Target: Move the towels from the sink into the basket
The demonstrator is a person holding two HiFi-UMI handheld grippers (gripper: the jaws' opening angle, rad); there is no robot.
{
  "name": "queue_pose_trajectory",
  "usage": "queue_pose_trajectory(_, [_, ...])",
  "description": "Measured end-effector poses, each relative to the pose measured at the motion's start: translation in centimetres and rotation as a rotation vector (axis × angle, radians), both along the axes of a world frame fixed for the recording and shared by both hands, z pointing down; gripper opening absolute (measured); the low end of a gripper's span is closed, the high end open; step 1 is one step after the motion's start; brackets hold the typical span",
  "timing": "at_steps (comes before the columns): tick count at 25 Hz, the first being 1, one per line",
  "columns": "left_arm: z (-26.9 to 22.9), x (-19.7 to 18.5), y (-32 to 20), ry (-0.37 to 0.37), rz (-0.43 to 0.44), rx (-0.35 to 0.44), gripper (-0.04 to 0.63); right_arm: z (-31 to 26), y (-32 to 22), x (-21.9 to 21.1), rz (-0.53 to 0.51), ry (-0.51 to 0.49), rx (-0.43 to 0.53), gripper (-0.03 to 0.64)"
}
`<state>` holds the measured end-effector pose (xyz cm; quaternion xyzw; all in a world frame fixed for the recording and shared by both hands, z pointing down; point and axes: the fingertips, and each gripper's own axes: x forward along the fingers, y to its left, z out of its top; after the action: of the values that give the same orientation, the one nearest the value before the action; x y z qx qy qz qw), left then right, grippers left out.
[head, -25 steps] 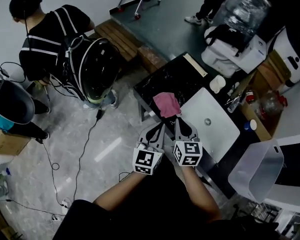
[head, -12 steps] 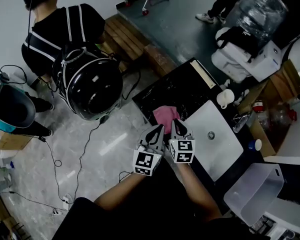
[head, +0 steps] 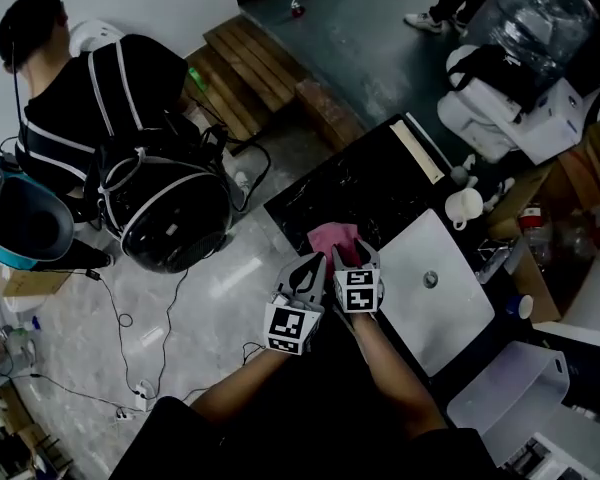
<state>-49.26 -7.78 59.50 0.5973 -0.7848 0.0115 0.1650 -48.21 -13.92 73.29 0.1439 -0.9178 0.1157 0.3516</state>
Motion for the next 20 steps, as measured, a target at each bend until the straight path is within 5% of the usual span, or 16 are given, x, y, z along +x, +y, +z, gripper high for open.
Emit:
queue_pose_trajectory(7, [1.0,-0.6,-0.1,0.002,-0.009,-0.027,0.003,2.8,0.2,-0.1,-0.054,0.065,0.055,0.228])
queue_pose_trajectory(11, [1.0,-0.3,0.2,0.005,-0.01,-0.031,0.003,2.6,0.5,0.0,-0.077,0.08,0.055,0.093])
queue_pose_trajectory(20, [-0.4,1.3,1.7,-0.02,0.024,-0.014,0.003,-0.8,-0.1,1.1,0.018,-0.028,0.042,0.063])
